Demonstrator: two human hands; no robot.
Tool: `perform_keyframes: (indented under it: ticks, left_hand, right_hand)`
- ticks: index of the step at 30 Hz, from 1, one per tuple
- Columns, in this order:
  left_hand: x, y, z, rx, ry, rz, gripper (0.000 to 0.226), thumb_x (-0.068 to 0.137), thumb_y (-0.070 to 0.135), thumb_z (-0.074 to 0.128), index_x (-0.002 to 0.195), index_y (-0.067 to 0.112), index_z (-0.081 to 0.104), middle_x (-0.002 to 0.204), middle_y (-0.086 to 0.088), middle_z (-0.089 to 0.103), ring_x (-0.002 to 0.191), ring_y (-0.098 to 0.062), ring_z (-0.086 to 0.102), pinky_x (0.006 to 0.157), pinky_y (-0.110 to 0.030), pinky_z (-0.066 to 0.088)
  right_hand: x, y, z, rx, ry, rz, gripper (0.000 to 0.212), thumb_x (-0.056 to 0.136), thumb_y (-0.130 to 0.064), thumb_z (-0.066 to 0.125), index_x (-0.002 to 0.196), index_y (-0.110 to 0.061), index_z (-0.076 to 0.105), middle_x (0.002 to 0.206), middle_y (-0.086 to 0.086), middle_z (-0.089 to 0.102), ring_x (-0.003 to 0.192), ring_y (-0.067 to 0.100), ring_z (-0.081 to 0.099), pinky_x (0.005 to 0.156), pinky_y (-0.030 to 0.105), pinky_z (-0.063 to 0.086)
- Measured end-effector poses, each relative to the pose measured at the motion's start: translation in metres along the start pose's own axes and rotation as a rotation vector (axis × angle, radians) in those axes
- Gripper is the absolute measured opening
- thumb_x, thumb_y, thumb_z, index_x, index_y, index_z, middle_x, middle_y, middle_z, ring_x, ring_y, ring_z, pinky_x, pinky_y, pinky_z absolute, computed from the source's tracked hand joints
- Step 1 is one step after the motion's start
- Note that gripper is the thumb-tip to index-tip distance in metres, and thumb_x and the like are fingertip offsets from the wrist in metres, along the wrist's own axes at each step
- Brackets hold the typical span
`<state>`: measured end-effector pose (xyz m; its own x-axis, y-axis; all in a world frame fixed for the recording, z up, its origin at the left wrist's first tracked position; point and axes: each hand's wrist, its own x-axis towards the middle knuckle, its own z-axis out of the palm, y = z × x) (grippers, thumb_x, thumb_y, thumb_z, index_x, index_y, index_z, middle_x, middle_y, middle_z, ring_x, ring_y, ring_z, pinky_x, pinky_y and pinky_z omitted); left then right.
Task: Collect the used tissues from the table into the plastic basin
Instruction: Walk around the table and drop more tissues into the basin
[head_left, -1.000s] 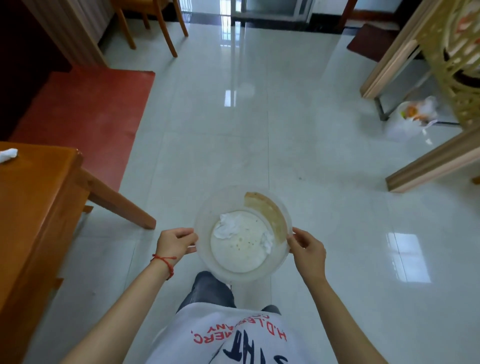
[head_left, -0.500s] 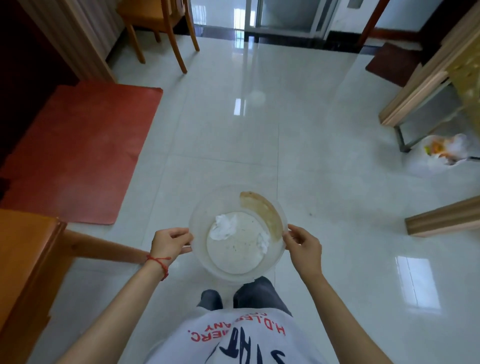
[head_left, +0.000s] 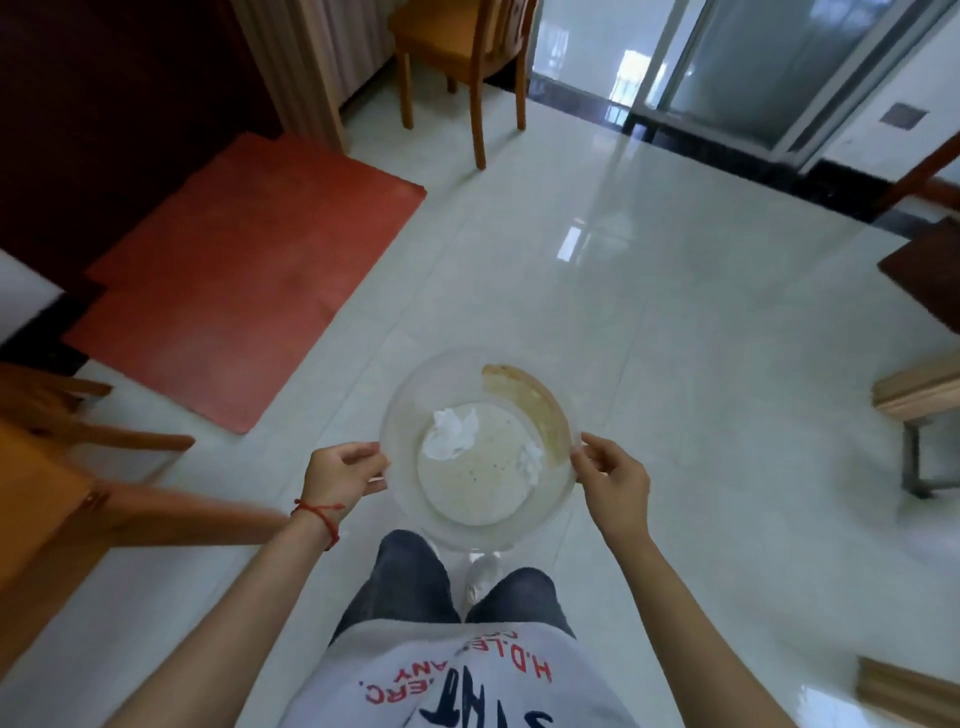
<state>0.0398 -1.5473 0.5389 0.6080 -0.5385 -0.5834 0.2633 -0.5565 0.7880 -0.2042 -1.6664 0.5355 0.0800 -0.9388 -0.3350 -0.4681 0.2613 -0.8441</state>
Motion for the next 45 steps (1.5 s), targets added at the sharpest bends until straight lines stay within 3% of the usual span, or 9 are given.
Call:
perform_keyframes:
  ticks: [10, 14, 17, 25, 28, 31, 36, 40, 45]
  left_hand:
    - [0.088, 0.054, -0.038, -0.168, 0.210, -0.030, 0.017, 0.080, -0.004, 0.060, 0.096, -0.001, 0.064, 0.075, -0.003, 0.063, 0.067, -0.019, 0.058, 0.046, -0.012, 0.054]
    - [0.119, 0.073, -0.060, -0.214, 0.293, -0.051, 0.015, 0.080, -0.005, 0.060, 0.094, -0.005, 0.065, 0.072, -0.005, 0.062, 0.066, -0.019, 0.057, 0.046, -0.012, 0.053]
    - [0.136, 0.083, -0.077, -0.281, 0.369, -0.072, 0.017, 0.080, -0.007, 0.059, 0.095, -0.002, 0.064, 0.071, -0.005, 0.060, 0.065, -0.018, 0.055, 0.044, -0.011, 0.052]
    - [0.147, 0.080, -0.096, -0.448, 0.586, -0.165, 0.018, 0.079, -0.004, 0.061, 0.096, -0.009, 0.065, 0.074, -0.009, 0.061, 0.069, -0.023, 0.056, 0.043, -0.010, 0.050]
    - [0.143, 0.081, -0.094, -0.521, 0.682, -0.215, 0.016, 0.080, -0.002, 0.062, 0.095, -0.006, 0.065, 0.069, -0.009, 0.057, 0.063, -0.021, 0.053, 0.039, -0.009, 0.045]
    - [0.137, 0.085, -0.084, -0.602, 0.771, -0.218, 0.015, 0.080, -0.002, 0.062, 0.094, -0.005, 0.066, 0.085, -0.018, 0.062, 0.073, -0.027, 0.058, 0.044, -0.009, 0.049]
    - [0.131, 0.090, -0.065, -0.756, 0.930, -0.241, 0.010, 0.078, -0.004, 0.062, 0.085, 0.002, 0.067, 0.085, -0.015, 0.062, 0.074, -0.023, 0.059, 0.048, -0.012, 0.054]
    - [0.129, 0.091, -0.056, -0.839, 1.038, -0.289, 0.012, 0.077, -0.003, 0.063, 0.075, 0.009, 0.067, 0.078, -0.010, 0.063, 0.078, -0.027, 0.060, 0.048, -0.012, 0.054]
    - [0.127, 0.085, -0.064, -0.922, 1.128, -0.315, 0.009, 0.079, -0.003, 0.062, 0.086, 0.000, 0.067, 0.076, -0.008, 0.064, 0.080, -0.030, 0.060, 0.053, -0.017, 0.057]
  right_hand:
    - [0.119, -0.092, 0.098, -0.086, -0.211, -0.127, 0.027, 0.084, -0.017, 0.063, 0.110, -0.008, 0.065, 0.082, 0.006, 0.068, 0.080, 0.018, 0.064, 0.083, 0.034, 0.054]
    - [0.158, -0.132, 0.145, -0.147, -0.284, -0.204, 0.027, 0.085, -0.018, 0.063, 0.110, -0.009, 0.066, 0.082, 0.005, 0.068, 0.075, 0.011, 0.062, 0.065, 0.001, 0.044]
    - [0.178, -0.158, 0.176, -0.174, -0.348, -0.246, 0.027, 0.085, -0.017, 0.062, 0.110, -0.009, 0.065, 0.081, 0.006, 0.067, 0.072, 0.009, 0.059, 0.061, -0.005, 0.039]
    - [0.217, -0.207, 0.246, -0.331, -0.615, -0.384, 0.027, 0.086, -0.017, 0.062, 0.111, -0.010, 0.065, 0.077, 0.005, 0.066, 0.065, -0.001, 0.060, 0.059, -0.002, 0.040]
    - [0.229, -0.225, 0.269, -0.387, -0.743, -0.433, 0.028, 0.086, -0.018, 0.061, 0.113, -0.010, 0.064, 0.080, 0.005, 0.067, 0.074, 0.016, 0.061, 0.066, 0.009, 0.043]
    - [0.239, -0.243, 0.289, -0.407, -0.859, -0.465, 0.028, 0.085, -0.016, 0.062, 0.112, -0.010, 0.064, 0.078, 0.003, 0.066, 0.075, 0.020, 0.061, 0.077, 0.027, 0.050]
    - [0.251, -0.267, 0.324, -0.463, -1.022, -0.558, 0.026, 0.084, -0.015, 0.063, 0.110, -0.011, 0.066, 0.075, -0.002, 0.065, 0.070, 0.010, 0.061, 0.064, 0.011, 0.047]
    - [0.251, -0.275, 0.348, -0.509, -1.124, -0.619, 0.028, 0.083, -0.015, 0.064, 0.110, -0.009, 0.066, 0.081, 0.003, 0.067, 0.075, 0.020, 0.064, 0.079, 0.035, 0.055]
    - [0.239, -0.283, 0.384, -0.555, -1.223, -0.649, 0.026, 0.083, -0.018, 0.064, 0.109, -0.012, 0.067, 0.085, 0.004, 0.069, 0.079, 0.021, 0.064, 0.075, 0.025, 0.047]
